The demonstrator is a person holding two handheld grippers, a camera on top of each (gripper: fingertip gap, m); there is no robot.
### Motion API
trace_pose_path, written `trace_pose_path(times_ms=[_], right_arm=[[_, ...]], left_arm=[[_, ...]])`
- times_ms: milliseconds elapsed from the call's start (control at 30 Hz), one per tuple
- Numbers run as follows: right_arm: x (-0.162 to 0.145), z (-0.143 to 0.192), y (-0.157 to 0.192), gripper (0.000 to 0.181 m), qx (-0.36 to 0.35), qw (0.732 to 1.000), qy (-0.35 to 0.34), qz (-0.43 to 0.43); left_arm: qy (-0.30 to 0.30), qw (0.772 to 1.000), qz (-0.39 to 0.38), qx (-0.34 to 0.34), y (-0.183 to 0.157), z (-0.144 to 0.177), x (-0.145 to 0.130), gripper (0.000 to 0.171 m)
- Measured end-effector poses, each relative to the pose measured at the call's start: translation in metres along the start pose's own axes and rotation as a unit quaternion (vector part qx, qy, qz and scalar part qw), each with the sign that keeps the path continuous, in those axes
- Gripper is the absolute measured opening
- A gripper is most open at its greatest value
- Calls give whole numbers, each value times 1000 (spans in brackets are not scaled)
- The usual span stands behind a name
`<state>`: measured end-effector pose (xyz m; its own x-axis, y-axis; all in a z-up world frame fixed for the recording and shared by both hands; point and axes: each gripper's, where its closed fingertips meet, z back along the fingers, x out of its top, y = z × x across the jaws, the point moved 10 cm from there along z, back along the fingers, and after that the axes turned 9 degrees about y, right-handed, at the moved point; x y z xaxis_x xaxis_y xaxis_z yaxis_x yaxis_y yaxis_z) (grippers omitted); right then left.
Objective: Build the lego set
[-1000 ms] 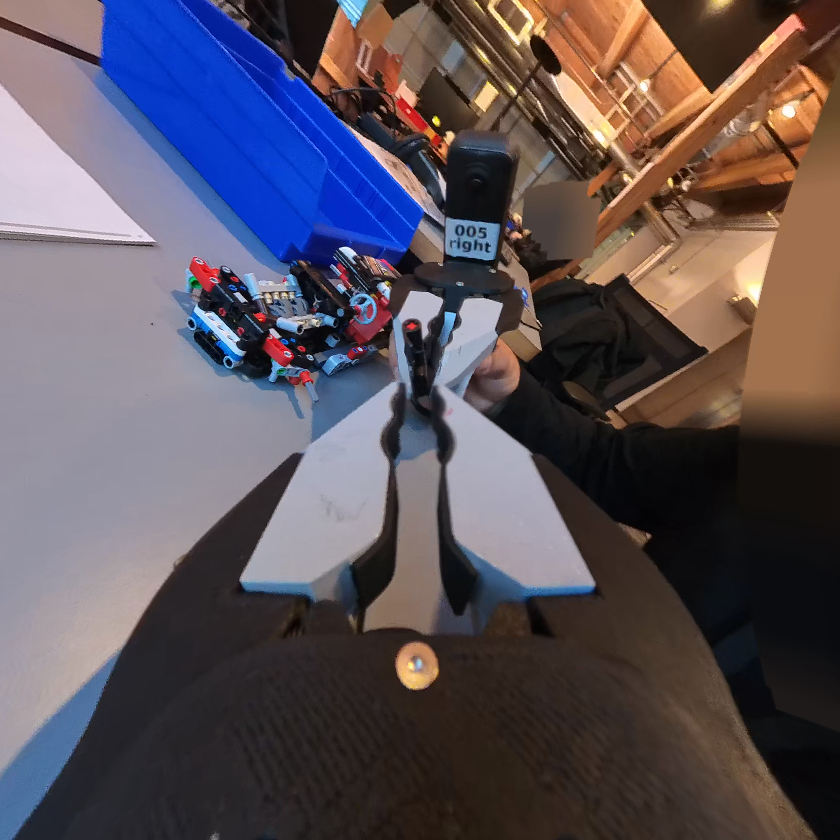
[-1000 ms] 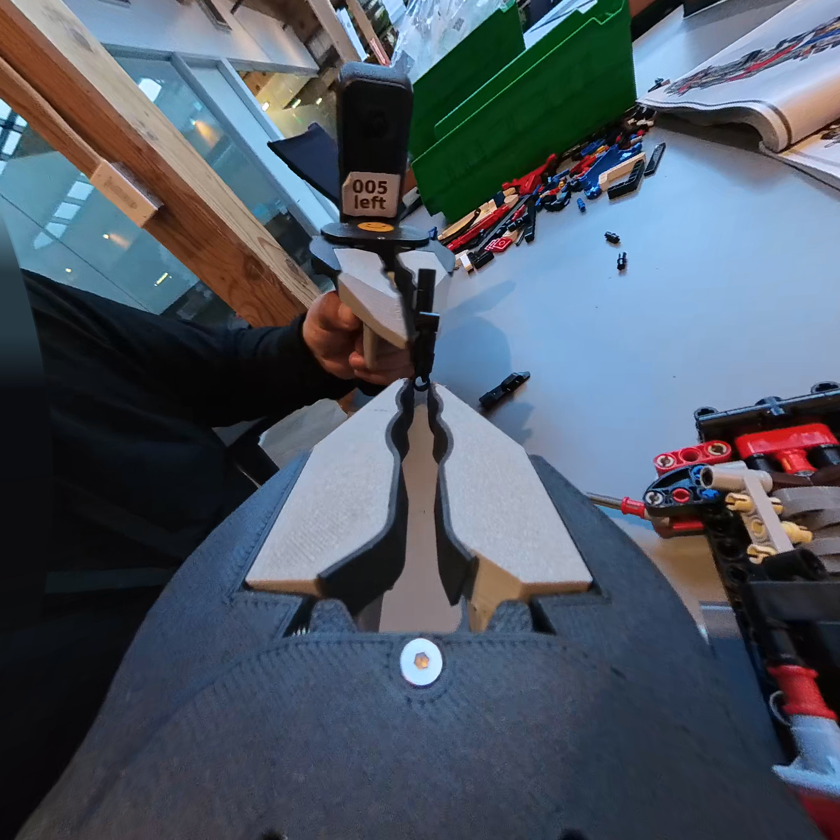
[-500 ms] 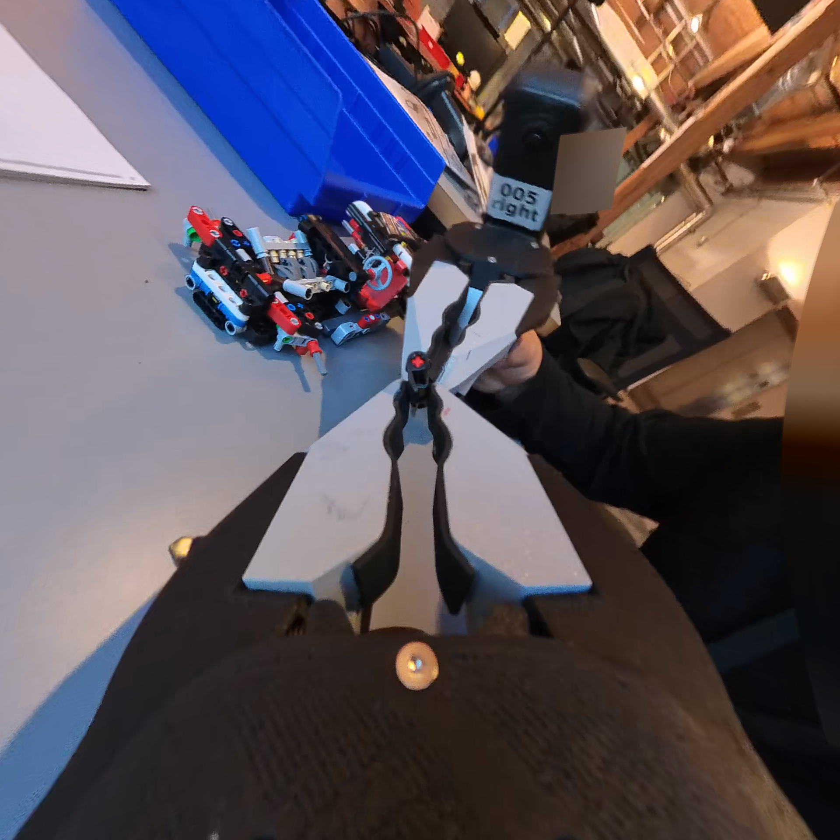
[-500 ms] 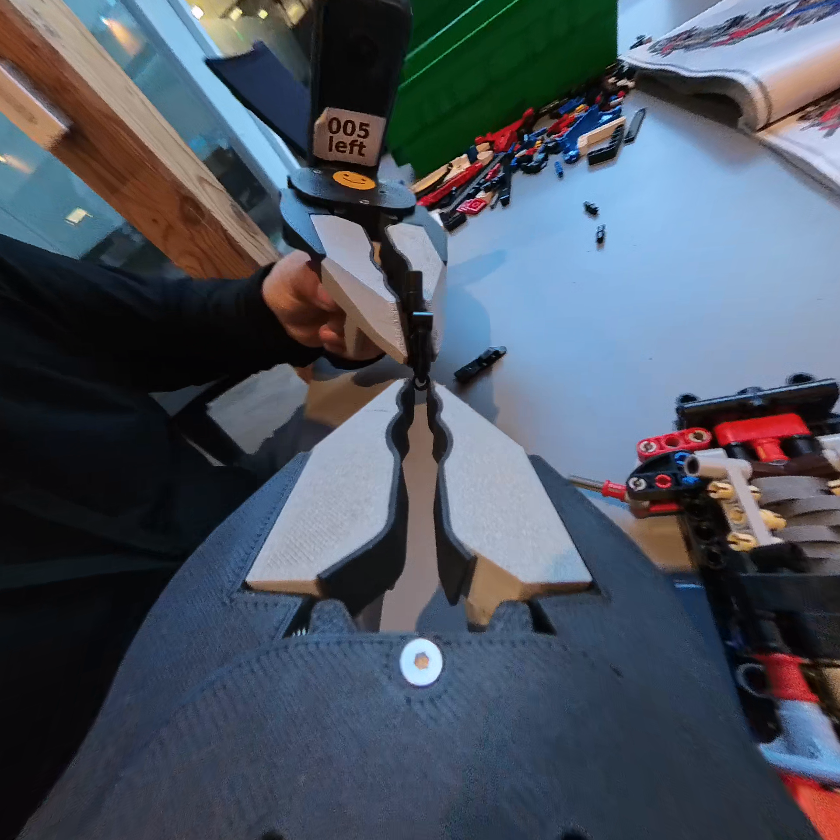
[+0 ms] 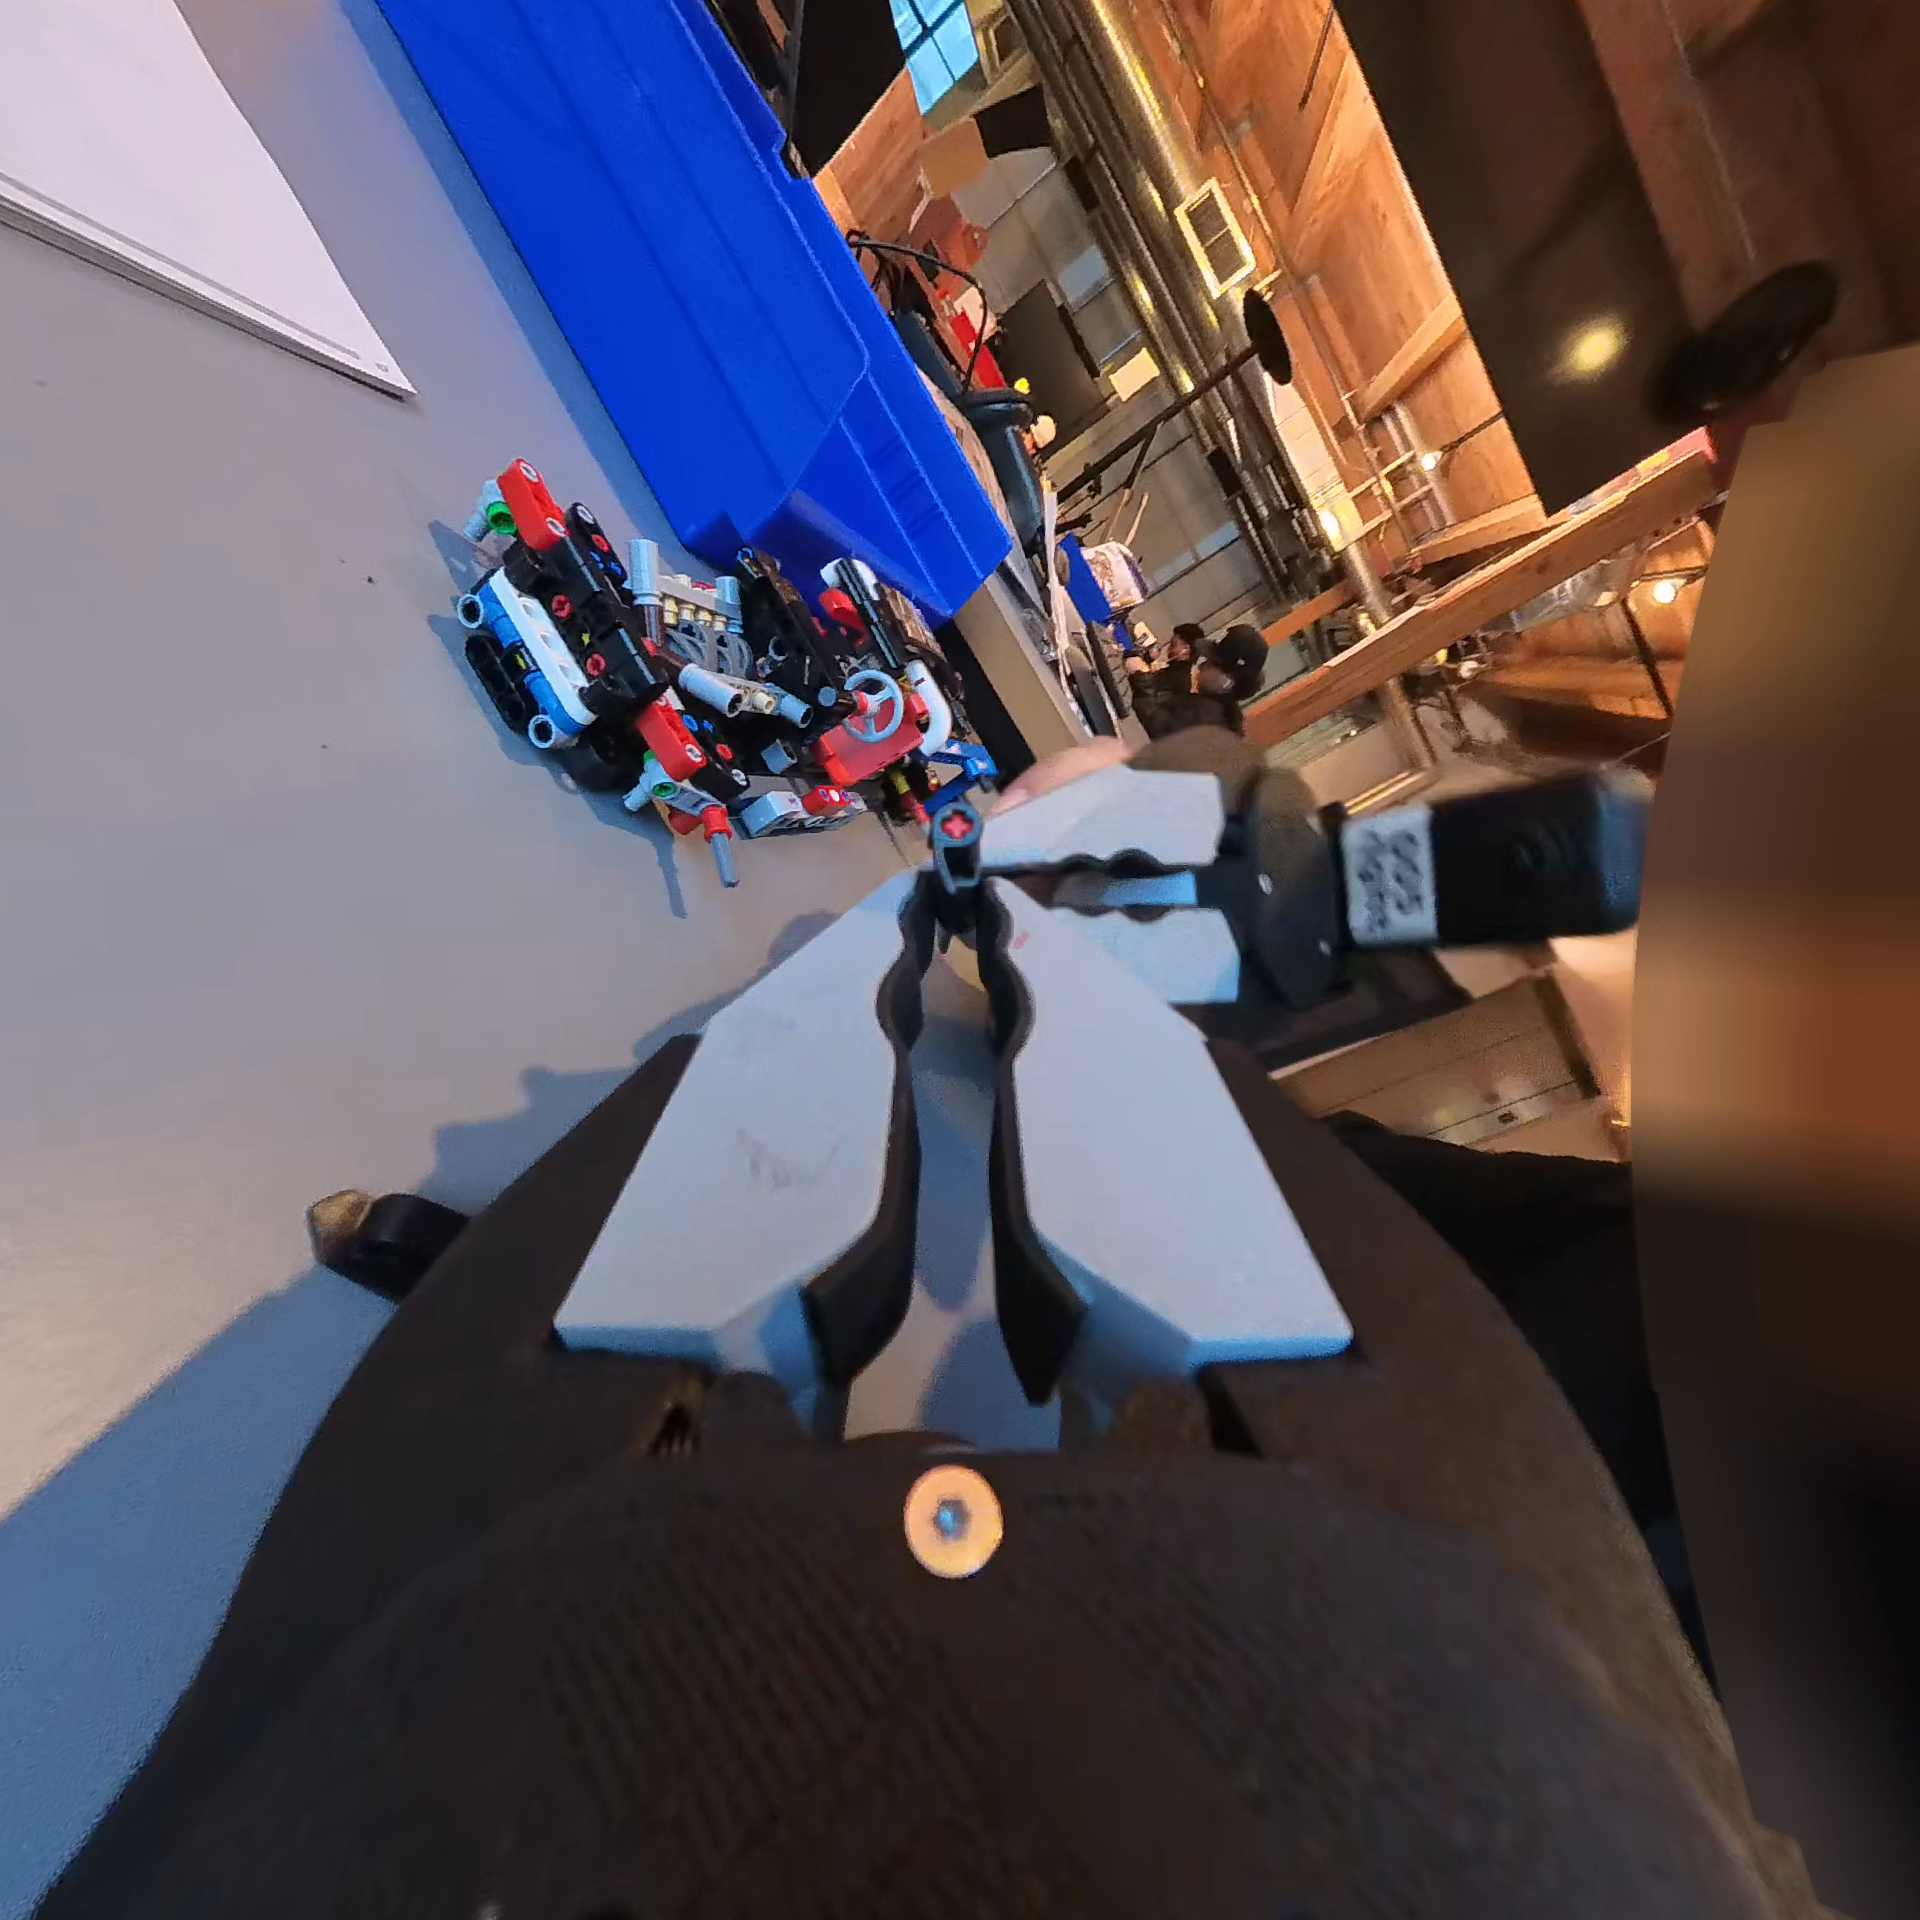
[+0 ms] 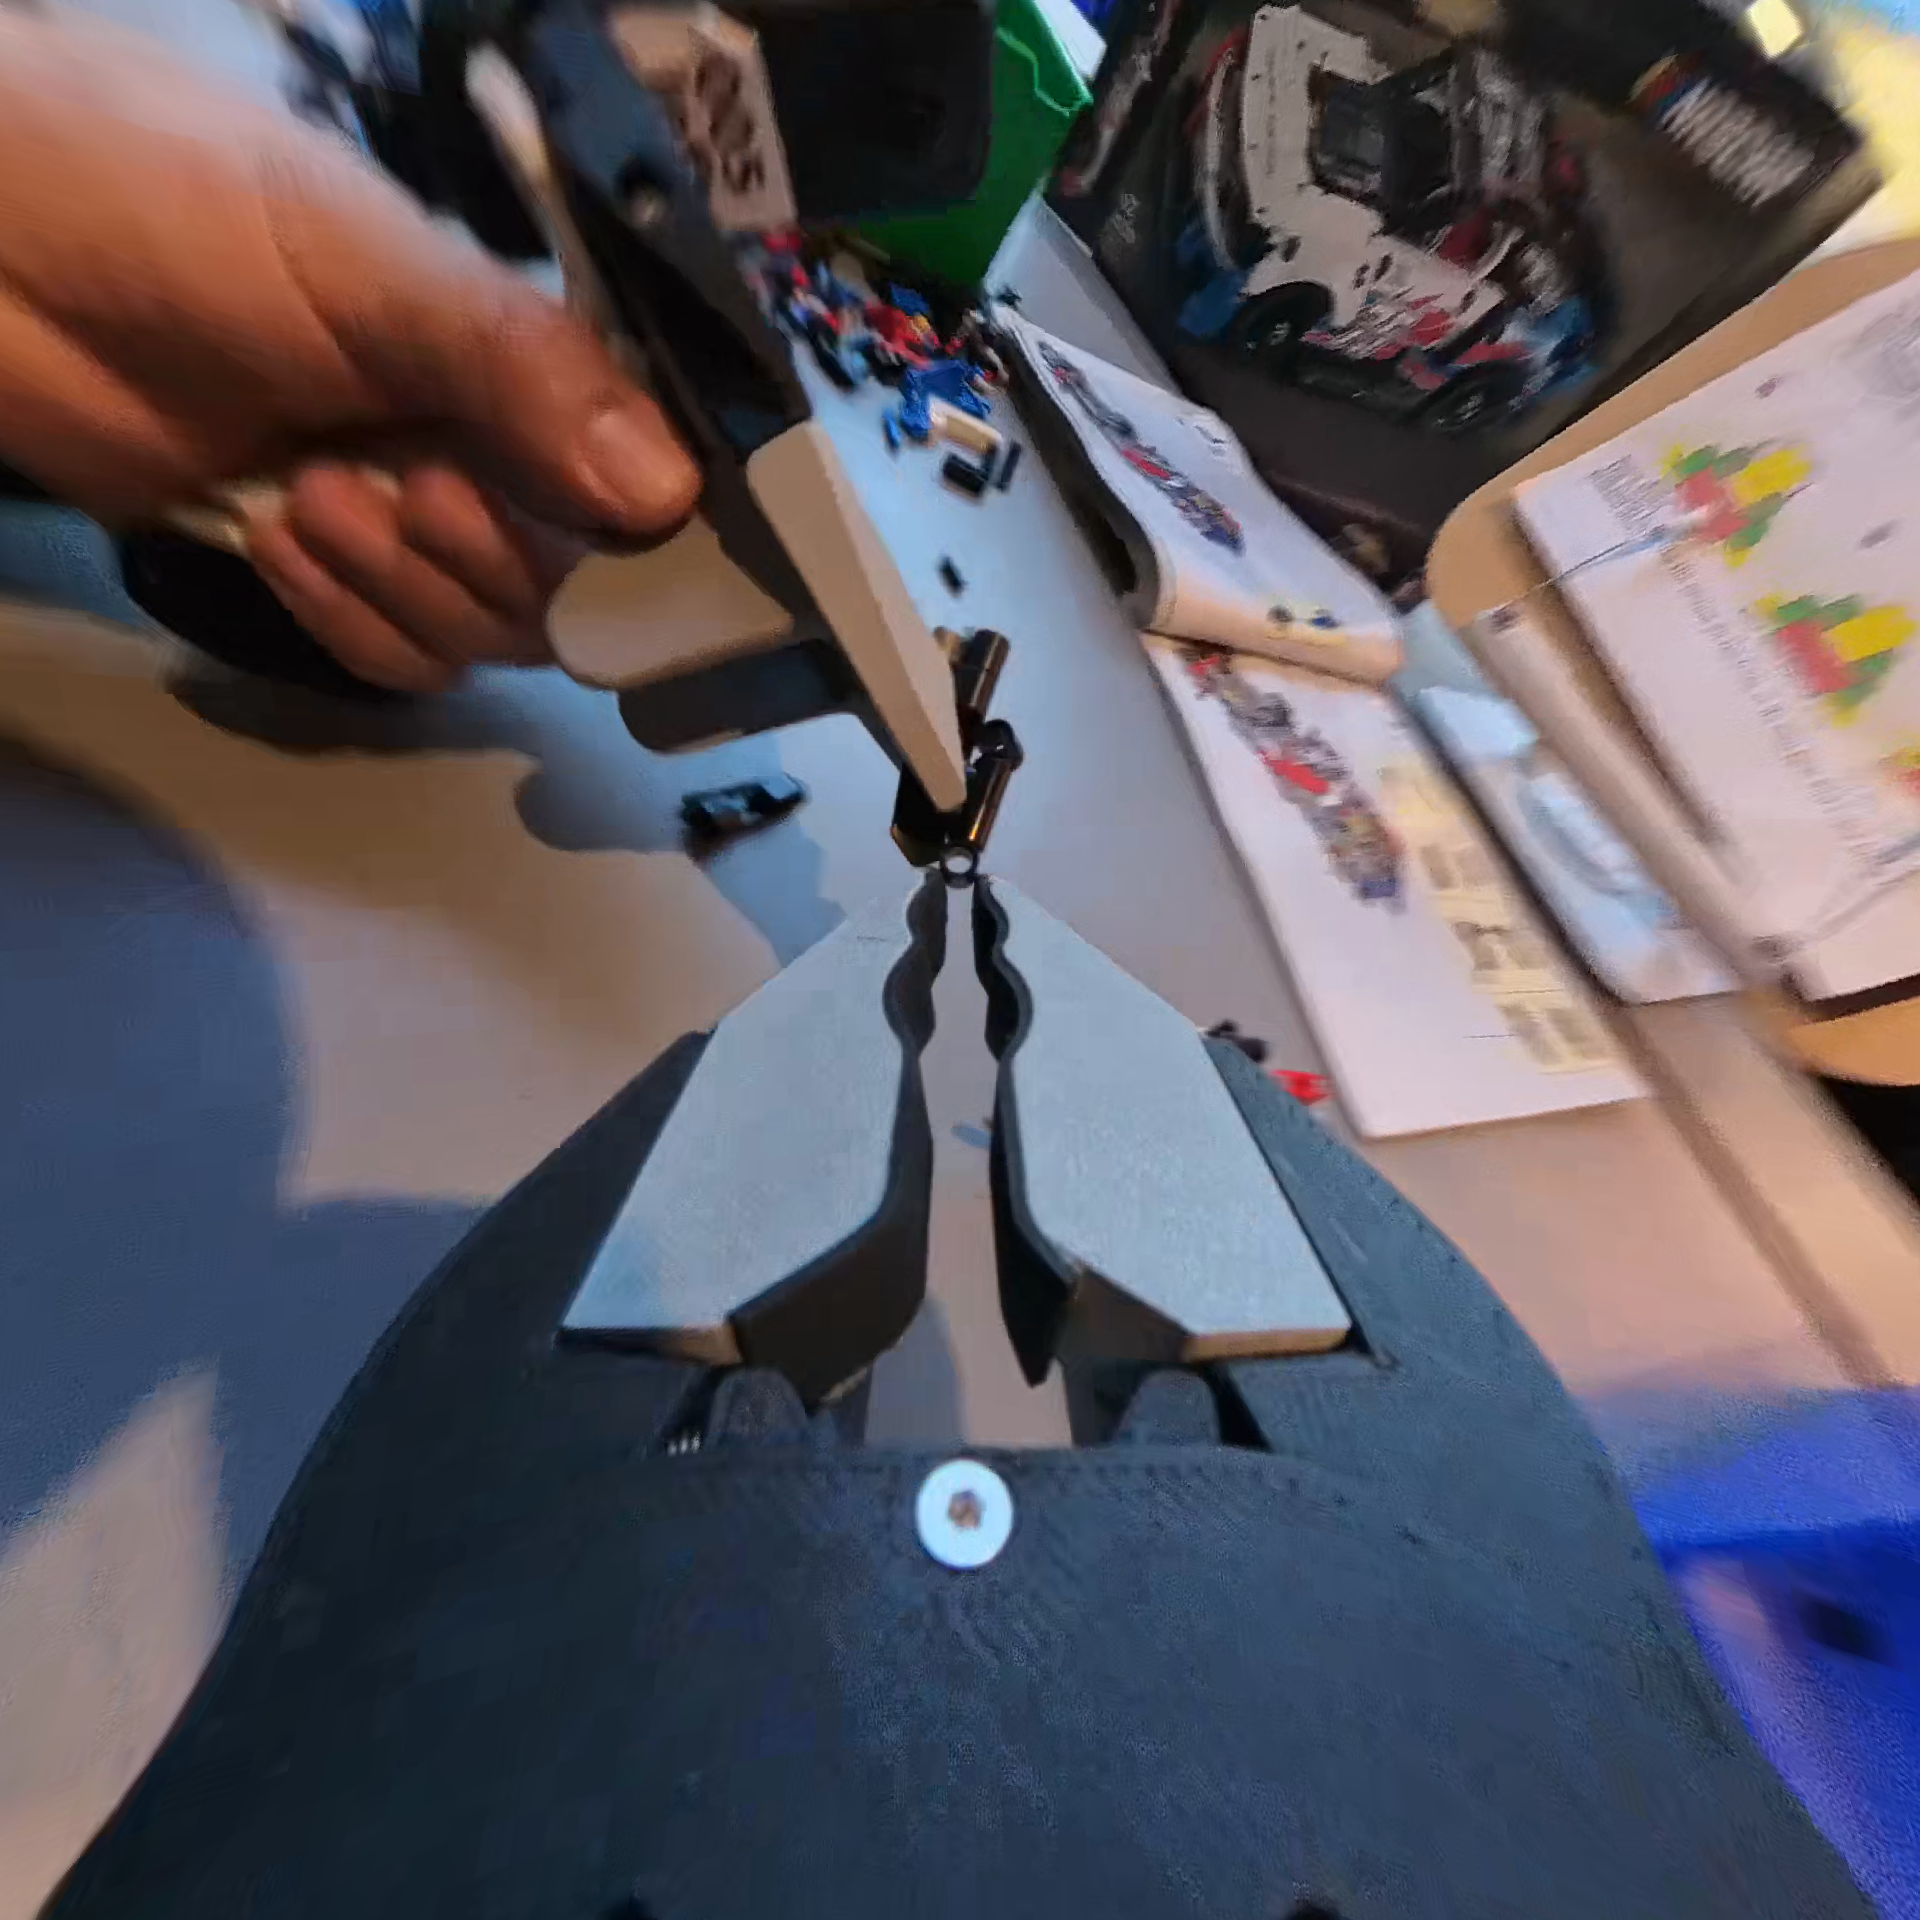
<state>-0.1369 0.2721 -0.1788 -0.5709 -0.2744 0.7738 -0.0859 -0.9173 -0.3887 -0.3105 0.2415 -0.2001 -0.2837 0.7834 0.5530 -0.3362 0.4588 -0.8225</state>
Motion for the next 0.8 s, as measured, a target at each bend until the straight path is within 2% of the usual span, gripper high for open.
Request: trace_pose_path(times_ms=[67,100,200,333,433,633,733,800], right_arm=[[-5,3,-13,1,66,994,-27,-79],[-7,5,-18,1,76,991,-36,-101],[-8,9,-23,6,81,988,-60,-113],[-6,7,-21,7,168,971,-83,-151],[-7,6,-22,8,236,948,-96,-192],[-6,7,-26,12,335,898,-134,-251],[-3,9,-25,12,387,866,-167,-269],[-3,10,-25,3,403,856,-172,-275]], left_arm=[[-4,1000,2,-5,-2,1,1,4],[-4,1000,1,-5,-3,2,1,4],[3,1000,1,-12,-4,2,1,4],[27,999,-18,-26,-6,-1,-1,4],[39,994,-96,-27,-16,4,2,4],[41,963,-264,-33,-44,15,5,4],[67,952,-299,-21,-49,11,1,4],[67,949,-306,-17,-51,10,-1,4]])
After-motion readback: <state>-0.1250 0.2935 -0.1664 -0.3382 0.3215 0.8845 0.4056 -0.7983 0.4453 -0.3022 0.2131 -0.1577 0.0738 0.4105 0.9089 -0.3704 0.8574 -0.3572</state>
